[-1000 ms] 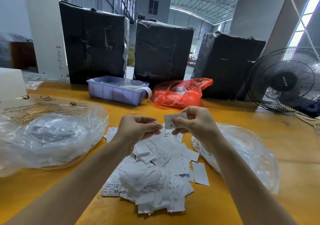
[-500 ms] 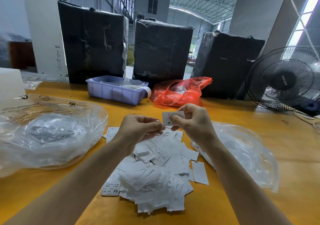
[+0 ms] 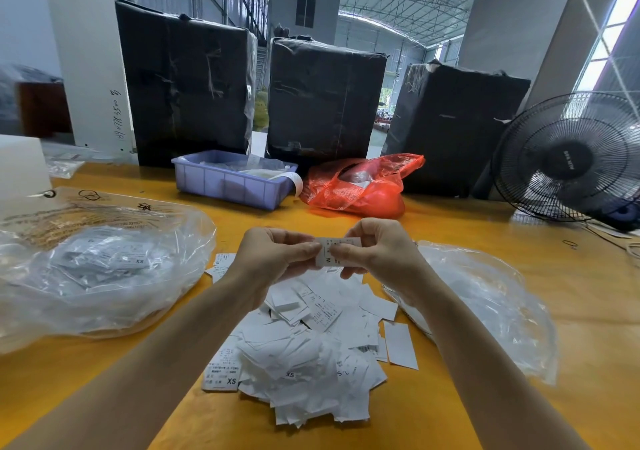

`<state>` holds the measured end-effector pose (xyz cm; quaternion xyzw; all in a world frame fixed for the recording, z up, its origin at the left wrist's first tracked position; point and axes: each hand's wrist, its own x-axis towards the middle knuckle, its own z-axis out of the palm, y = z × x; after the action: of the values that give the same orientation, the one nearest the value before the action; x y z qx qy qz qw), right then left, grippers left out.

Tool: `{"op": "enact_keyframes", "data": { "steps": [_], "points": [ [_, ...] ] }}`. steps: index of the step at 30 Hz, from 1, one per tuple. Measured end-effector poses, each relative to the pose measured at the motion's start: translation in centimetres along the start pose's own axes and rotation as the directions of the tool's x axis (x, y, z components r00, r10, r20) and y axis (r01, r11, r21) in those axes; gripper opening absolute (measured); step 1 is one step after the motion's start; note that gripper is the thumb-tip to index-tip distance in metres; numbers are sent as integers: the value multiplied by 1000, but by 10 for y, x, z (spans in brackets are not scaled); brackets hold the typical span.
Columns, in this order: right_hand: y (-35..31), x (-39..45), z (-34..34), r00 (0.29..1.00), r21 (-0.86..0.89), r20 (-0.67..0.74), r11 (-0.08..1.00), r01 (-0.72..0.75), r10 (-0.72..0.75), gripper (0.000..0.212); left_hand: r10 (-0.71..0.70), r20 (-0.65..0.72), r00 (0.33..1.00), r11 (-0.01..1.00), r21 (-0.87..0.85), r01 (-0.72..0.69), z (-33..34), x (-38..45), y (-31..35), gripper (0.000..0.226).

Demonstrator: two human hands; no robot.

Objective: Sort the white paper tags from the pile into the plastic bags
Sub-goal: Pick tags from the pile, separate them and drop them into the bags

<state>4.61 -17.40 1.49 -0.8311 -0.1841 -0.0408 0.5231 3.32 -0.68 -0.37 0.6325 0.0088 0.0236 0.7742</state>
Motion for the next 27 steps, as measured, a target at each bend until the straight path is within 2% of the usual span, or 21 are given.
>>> {"op": "enact_keyframes", "data": {
  "steps": [4, 9, 16, 22, 24, 27],
  "points": [
    [1, 0, -3, 994, 62, 61, 993, -98, 94, 19, 9, 8, 1000, 1000, 29, -9, 1, 0, 0, 12],
    [1, -1, -2, 994, 51, 61, 994, -94, 90, 19, 42, 51, 998, 993, 106, -48, 5, -3, -2, 19],
    [0, -2, -1, 985, -75, 143, 993, -90, 100, 54, 94, 39, 995, 989, 112, -97, 3, 2, -7, 7],
    [1, -1, 2, 992, -113, 95, 991, -67, 77, 63, 99, 85, 991, 981, 156, -111, 5, 2, -10, 7],
    [1, -2, 4, 997, -136, 55, 989, -52, 60, 60, 118, 67, 991, 983, 134, -126, 6, 2, -12, 6],
    [1, -2, 10, 998, -176, -42, 984, 32, -40, 48, 124, -9, 992, 992, 34, -124, 5, 4, -11, 4]
  ]
}}
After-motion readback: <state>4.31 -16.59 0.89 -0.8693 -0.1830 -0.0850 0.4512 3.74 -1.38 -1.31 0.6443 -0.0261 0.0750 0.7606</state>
